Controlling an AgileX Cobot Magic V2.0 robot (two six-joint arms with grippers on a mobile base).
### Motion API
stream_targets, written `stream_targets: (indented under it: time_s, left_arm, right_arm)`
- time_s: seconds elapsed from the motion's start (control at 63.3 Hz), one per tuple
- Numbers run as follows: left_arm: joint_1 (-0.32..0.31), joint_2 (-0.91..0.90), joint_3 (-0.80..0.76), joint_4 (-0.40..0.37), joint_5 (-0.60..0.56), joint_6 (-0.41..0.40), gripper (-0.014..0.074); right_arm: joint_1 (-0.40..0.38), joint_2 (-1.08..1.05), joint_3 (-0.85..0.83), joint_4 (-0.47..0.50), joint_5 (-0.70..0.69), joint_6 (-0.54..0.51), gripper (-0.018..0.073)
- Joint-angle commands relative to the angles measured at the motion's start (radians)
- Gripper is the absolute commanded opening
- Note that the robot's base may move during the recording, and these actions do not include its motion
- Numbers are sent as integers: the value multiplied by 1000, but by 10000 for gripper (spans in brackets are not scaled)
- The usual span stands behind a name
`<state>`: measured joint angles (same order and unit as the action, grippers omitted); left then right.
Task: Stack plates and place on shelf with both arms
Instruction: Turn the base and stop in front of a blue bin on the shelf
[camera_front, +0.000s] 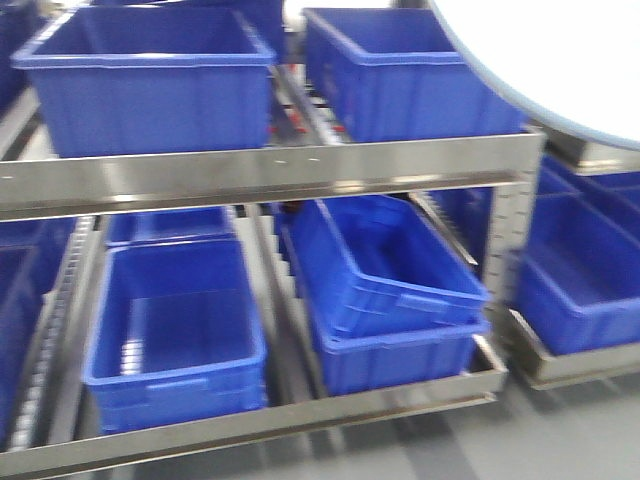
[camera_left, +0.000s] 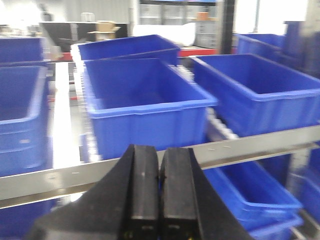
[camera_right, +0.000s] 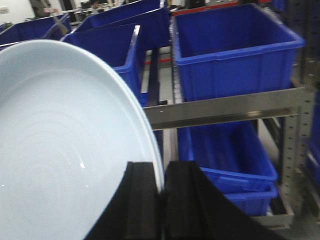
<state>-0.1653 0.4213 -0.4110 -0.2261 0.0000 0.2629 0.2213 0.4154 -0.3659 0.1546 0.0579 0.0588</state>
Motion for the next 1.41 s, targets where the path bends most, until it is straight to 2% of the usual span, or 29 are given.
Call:
stream_targets:
  time_s: [0.0,1.39]
  left_arm:
    - [0,8,-29,-3,-83,-4,80]
    - [0,8,-29,-3,-83,-4,80]
  right_arm:
    - [-5,1,-30,-3,-100,1,49]
    - [-5,1,-30,-3,-100,1,49]
